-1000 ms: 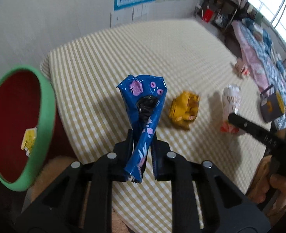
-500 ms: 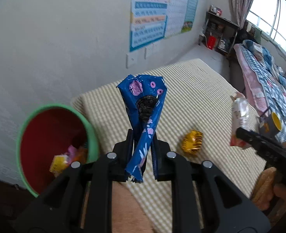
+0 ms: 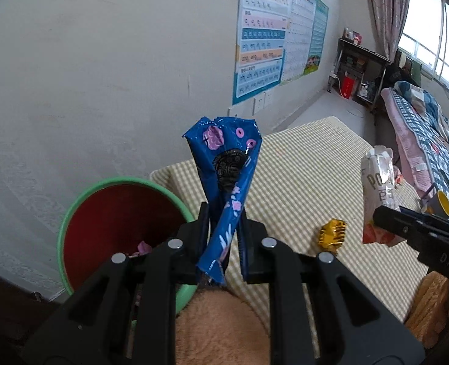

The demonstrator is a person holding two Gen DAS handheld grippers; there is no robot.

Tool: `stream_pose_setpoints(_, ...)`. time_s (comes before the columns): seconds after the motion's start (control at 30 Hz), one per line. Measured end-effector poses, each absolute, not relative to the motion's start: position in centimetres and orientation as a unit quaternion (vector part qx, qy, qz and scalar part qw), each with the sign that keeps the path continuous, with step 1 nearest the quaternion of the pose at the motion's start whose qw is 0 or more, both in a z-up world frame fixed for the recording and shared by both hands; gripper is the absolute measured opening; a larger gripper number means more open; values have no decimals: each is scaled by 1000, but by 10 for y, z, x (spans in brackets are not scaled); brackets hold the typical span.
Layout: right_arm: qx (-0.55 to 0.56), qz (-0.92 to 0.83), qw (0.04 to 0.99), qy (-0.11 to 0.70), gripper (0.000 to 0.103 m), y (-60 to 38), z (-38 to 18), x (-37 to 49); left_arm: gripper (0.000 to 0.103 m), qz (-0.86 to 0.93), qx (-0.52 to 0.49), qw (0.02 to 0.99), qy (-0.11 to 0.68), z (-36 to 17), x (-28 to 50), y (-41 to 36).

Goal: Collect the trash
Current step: 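Carry the blue Oreo wrapper and white Pocky box over the red bin with both tools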

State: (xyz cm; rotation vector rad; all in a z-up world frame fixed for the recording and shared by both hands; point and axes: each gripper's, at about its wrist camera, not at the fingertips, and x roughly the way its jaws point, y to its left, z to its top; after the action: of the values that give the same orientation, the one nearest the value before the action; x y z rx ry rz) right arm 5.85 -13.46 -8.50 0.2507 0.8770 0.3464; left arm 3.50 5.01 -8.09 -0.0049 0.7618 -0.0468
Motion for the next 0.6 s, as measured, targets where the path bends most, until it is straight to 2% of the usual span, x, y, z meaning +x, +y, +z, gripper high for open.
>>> stream_pose_setpoints(0.6,65,273,843,460,33,-18,-94,79,16,79,-61,908,407,-115,25,150)
